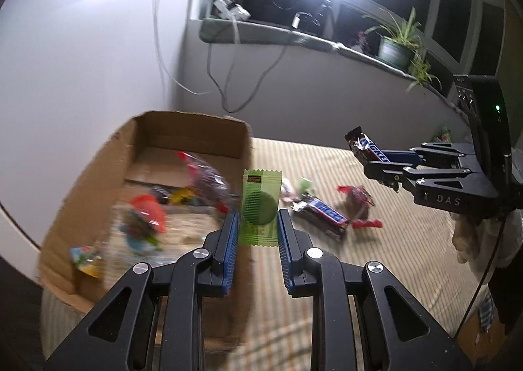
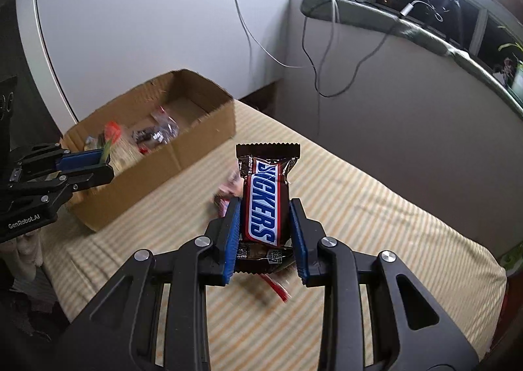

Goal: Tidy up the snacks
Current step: 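Carry both snacks into the box and open both grippers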

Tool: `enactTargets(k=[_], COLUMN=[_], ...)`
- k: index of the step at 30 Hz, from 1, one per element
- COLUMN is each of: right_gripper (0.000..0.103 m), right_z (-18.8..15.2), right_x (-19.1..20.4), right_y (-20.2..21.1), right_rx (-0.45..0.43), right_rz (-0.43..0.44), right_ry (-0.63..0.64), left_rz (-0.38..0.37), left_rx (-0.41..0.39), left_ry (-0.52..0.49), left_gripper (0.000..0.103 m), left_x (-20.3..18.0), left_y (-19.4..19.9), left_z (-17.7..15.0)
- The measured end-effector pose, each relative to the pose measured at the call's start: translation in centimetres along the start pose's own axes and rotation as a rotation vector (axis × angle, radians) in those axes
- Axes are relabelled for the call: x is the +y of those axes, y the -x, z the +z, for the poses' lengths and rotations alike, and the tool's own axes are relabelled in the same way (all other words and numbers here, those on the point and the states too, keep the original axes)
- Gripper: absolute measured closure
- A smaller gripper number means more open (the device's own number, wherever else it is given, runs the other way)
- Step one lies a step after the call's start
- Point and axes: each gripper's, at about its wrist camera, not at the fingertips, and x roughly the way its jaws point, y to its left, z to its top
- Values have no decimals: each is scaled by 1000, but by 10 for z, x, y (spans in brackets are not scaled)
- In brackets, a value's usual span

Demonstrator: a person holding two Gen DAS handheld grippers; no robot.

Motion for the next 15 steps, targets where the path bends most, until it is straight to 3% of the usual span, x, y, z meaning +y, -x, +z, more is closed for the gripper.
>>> enactTargets(k=[15], right_gripper=[73], right_z=[54], right_x=[46], right_y=[-47], right_rx=[2], right_rz=[68], right_ry=[35], left_rz=[123], left_rx=[-27], left_ry=[28], left_gripper=[81], left_x=[58], left_y=[-4], left_z=[31])
